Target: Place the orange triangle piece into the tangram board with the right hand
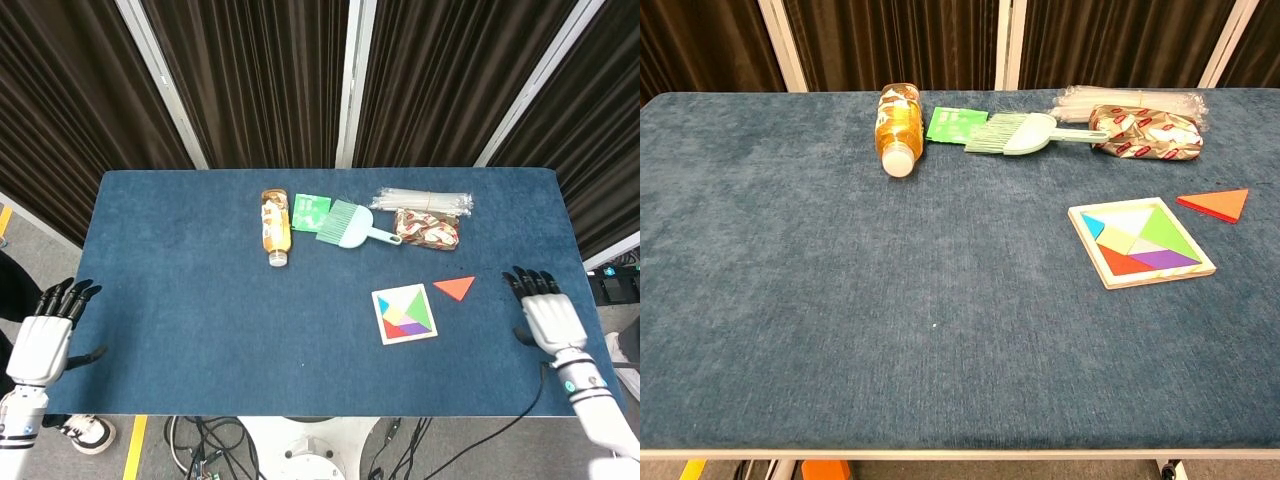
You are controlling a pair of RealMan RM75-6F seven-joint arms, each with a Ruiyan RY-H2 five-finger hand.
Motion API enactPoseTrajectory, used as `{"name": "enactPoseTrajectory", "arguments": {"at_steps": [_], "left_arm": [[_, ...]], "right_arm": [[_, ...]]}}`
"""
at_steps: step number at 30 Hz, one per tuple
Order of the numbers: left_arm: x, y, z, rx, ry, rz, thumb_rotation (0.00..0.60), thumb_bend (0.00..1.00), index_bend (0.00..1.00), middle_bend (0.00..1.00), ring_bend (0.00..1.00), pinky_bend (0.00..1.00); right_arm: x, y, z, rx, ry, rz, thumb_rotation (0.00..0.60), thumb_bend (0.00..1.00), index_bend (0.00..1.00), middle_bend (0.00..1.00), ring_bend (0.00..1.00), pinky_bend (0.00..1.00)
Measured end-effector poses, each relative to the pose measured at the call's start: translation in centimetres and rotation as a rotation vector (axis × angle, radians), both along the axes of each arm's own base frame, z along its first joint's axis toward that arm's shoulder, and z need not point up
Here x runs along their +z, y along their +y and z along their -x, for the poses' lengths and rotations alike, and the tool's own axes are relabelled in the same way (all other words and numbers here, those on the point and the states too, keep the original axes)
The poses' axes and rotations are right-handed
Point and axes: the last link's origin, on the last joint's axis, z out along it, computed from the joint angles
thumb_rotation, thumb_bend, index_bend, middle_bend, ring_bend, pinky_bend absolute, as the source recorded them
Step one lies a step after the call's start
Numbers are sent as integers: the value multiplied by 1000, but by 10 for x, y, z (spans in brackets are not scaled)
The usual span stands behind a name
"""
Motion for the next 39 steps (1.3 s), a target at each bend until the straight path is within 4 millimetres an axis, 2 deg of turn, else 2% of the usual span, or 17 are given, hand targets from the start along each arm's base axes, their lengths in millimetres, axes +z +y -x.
{"name": "enactPoseTrajectory", "arguments": {"at_steps": [8,14,16,27,39], "left_arm": [[1,1,5,26,12,5,600,0,168,125,50,133],[3,0,9,34,10,5,600,0,168,125,50,133],[2,0,10,36,9,8,600,0,168,125,50,133],[0,0,12,37,5,18,600,0,168,125,50,133],[-1,-1,13,44,9,24,600,0,172,129,50,133]], "right_arm": [[-43,-48,-20,3,4,-115,600,174,0,0,0,0],[-63,-60,-28,-1,-8,-139,600,176,0,0,0,0],[-65,-62,-28,-3,-8,-142,600,176,5,0,0,0],[-68,-67,-30,-10,-17,-135,600,176,235,0,0,0],[-71,-66,-26,-28,-16,-119,600,176,327,0,0,0]]}}
